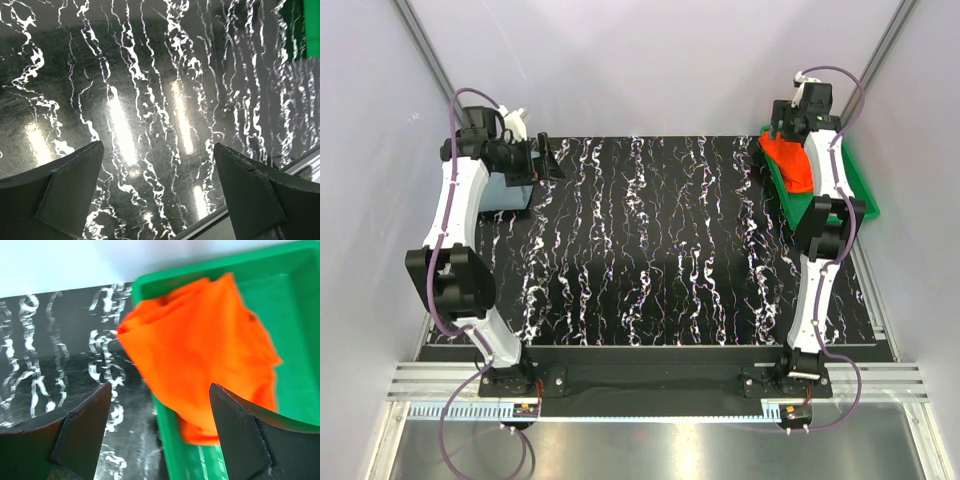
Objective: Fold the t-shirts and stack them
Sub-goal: Grab the tshirt from the pile
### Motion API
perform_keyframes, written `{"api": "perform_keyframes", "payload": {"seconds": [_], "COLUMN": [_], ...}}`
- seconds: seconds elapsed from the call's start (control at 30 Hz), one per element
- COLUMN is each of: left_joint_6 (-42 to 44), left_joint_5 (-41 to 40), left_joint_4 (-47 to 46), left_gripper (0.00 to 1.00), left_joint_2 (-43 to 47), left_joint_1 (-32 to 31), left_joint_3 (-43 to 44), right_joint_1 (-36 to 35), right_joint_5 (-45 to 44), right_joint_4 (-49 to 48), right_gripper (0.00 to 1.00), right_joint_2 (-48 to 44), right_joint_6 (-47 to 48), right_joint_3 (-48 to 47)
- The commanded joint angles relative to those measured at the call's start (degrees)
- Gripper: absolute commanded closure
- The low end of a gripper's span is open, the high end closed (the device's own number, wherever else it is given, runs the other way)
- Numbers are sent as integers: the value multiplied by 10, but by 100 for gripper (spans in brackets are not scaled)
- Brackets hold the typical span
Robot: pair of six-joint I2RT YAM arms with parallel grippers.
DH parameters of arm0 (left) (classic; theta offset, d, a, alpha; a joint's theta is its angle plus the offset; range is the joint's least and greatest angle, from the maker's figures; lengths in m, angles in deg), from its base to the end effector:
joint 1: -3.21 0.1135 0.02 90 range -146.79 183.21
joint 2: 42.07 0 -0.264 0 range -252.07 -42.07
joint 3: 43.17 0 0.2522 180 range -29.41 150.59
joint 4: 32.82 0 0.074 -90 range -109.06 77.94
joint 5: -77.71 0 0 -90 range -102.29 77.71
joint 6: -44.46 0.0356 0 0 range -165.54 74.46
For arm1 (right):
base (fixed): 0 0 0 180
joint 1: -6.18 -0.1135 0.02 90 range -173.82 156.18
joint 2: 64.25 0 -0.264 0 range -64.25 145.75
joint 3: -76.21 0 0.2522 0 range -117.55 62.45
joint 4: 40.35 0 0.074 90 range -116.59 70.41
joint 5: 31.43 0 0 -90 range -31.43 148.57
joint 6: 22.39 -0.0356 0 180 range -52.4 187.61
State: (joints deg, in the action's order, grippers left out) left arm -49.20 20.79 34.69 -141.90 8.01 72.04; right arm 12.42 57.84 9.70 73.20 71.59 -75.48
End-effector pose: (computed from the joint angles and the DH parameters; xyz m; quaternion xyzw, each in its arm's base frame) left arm 0.3723 0.0118 0.3585 0.0252 0.9111 -0.2662 0.3137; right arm 0.5445 -0.0600 0.2899 0.0205 0.8900 -0.0462 0.4531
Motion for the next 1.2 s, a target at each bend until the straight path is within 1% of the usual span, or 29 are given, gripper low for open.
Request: {"api": "perform_keyframes", "payload": {"seconds": [0.0,0.07,0.13,0.17,0.2,0.23,0.3,0.33,0.37,0.43,0.47,0.5,0.53,0.57,0.6,0.63,0.77,0.9,0.93,0.97,1.03,1.17], "left_joint_6": [28,32,62,84,89,95,101,101,103,109,109,109,110,112,112,112,111,111,107,107,105,81], "left_joint_5": [-16,-51,-89,-142,-168,-185,-202,-202,-205,-211,-216,-218,-220,-220,-220,-220,-226,-238,-239,-239,-240,-248], "left_joint_4": [-14,-22,-26,-22,-21,-23,-22,-24,-26,-26,-26,-26,-27,-25,-26,-27,-26,-32,-35,-37,-38,-45], "left_gripper": [1,1,2,3,4,6,6,6,6,6,6,5,5,5,5,5,5,4,2,1,1,1], "left_joint_2": [19,14,10,2,-2,-4,-6,-5,-4,-3,-3,-2,-2,-2,-4,-7,-20,-32,-38,-41,-56,-89], "left_joint_1": [0,-1,-4,-9,-18,-22,-27,-29,-30,-42,-44,-44,-59,-62,-69,-72,-85,-93,-93,-93,-93,-84], "left_joint_3": [-19,-26,-27,-18,-13,-11,-3,-2,-3,-5,-7,-9,-11,-13,-13,-12,-3,-2,1,5,17,66], "right_joint_1": [-4,-4,-4,-4,-4,-4,-4,-4,-4,-4,-4,-4,-4,-4,-4,-4,-4,-4,-4,-4,-5,-20], "right_joint_5": [88,86,76,60,55,52,47,45,43,42,39,36,32,30,29,28,25,22,34,45,84,124], "right_joint_4": [8,5,1,-3,-6,-9,-15,-16,-18,-24,-25,-25,-26,-26,-26,-26,-24,-20,-19,-19,-13,-1], "right_gripper": [14,16,18,20,20,21,26,31,39,52,66,74,81,87,95,100,100,100,100,100,100,100], "right_joint_2": [36,47,61,64,71,73,79,81,83,86,89,90,90,89,85,83,65,20,-3,-3,-38,-100], "right_joint_6": [-26,-28,-21,-15,-12,-10,-6,-5,-5,-6,-10,-12,-14,-15,-16,-15,-9,-22,-28,-31,-37,-36], "right_joint_3": [-37,-44,-45,-45,-45,-45,-45,-46,-46,-49,-51,-54,-54,-55,-55,-54,-50,-48,-44,-44,-35,-2]}}
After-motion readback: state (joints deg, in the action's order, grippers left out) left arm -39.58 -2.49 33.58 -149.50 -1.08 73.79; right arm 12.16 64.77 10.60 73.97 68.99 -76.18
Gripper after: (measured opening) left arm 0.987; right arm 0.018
